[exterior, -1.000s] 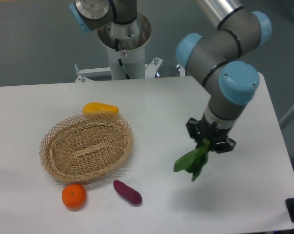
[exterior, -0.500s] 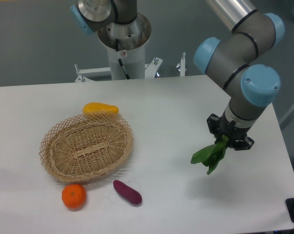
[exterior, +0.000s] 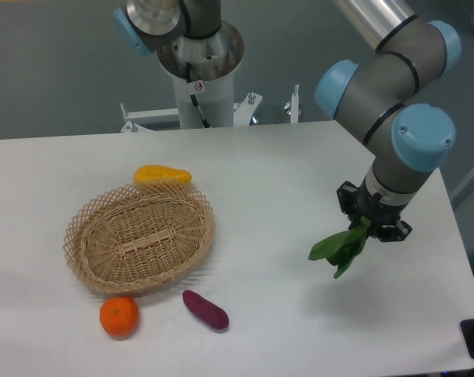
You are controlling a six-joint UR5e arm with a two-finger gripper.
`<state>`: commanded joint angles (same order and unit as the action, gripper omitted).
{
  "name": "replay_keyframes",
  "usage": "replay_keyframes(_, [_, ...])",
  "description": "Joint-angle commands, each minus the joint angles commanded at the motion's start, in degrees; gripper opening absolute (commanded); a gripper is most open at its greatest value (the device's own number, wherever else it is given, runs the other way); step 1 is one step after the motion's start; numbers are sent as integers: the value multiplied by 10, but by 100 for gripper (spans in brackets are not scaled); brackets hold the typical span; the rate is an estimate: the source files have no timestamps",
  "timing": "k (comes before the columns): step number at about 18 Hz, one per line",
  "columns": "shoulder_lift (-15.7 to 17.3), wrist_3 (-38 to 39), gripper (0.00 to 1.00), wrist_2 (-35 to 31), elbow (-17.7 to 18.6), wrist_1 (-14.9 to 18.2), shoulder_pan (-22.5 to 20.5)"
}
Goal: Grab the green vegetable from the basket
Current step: 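Hold the bok choy raised above the table beside the basket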
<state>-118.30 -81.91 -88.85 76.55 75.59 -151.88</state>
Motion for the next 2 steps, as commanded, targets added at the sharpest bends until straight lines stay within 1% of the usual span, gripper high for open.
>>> replay_keyframes(2, [0,0,4,-4,0,0,1])
